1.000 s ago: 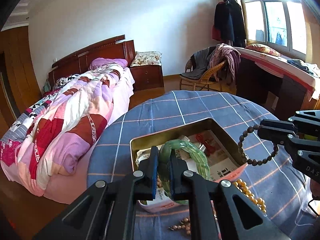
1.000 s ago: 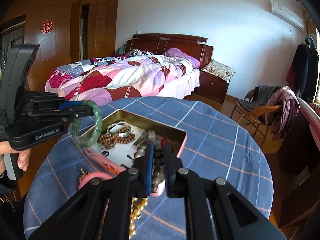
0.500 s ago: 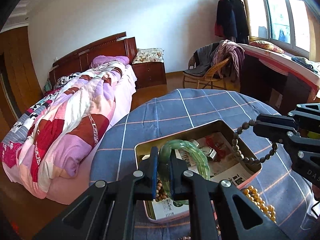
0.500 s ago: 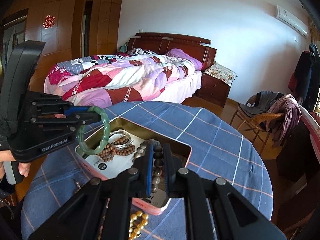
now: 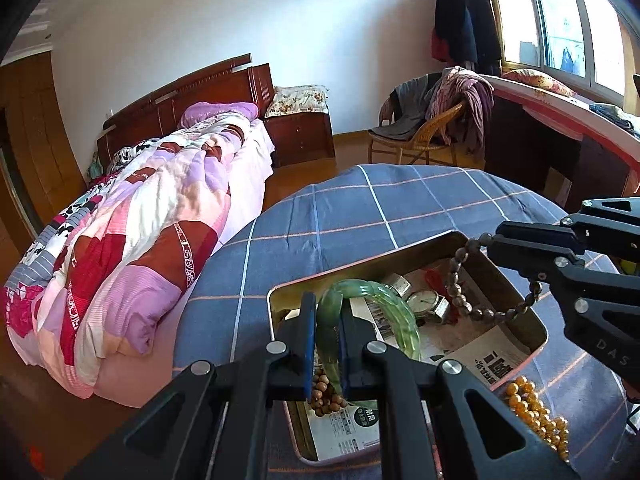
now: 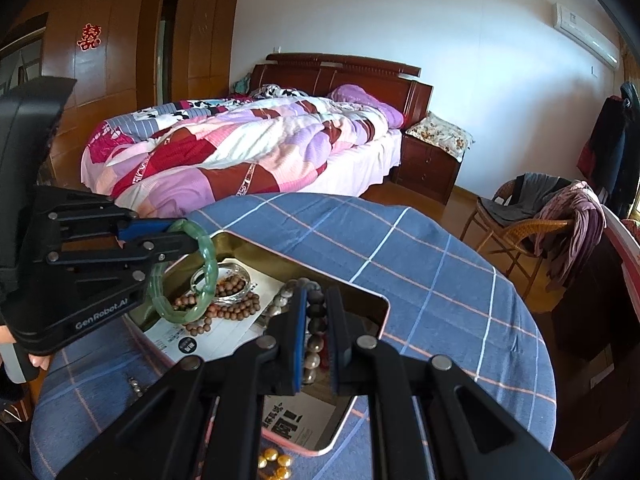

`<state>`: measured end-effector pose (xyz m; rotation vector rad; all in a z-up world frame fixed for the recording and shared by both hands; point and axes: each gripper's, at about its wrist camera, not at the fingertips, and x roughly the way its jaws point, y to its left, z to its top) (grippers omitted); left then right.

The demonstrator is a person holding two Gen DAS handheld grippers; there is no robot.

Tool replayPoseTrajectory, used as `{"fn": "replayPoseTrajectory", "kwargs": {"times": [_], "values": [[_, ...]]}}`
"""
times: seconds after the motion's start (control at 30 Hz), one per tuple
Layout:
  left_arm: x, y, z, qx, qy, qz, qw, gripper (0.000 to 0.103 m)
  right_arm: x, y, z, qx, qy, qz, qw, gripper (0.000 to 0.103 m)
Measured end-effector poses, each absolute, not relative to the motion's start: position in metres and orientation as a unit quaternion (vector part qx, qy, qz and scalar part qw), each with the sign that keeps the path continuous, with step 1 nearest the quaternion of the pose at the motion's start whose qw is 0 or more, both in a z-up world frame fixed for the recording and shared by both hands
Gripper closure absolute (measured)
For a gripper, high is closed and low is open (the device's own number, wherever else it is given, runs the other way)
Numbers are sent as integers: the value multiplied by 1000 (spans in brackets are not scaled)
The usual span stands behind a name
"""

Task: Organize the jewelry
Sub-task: 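Carry jade bangle and dark bracelet into the pink tin and open both tools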

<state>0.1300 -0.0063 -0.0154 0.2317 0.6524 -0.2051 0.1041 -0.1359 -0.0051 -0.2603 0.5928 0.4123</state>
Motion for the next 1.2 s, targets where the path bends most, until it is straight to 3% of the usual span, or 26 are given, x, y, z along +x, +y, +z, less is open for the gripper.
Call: {"fn": "replayPoseTrajectory", "kwargs": {"times": [1.2], "values": [[146,-7,-46,124,355,-97,922,94,126,-129,-31,-135,331,195,913,91]]}}
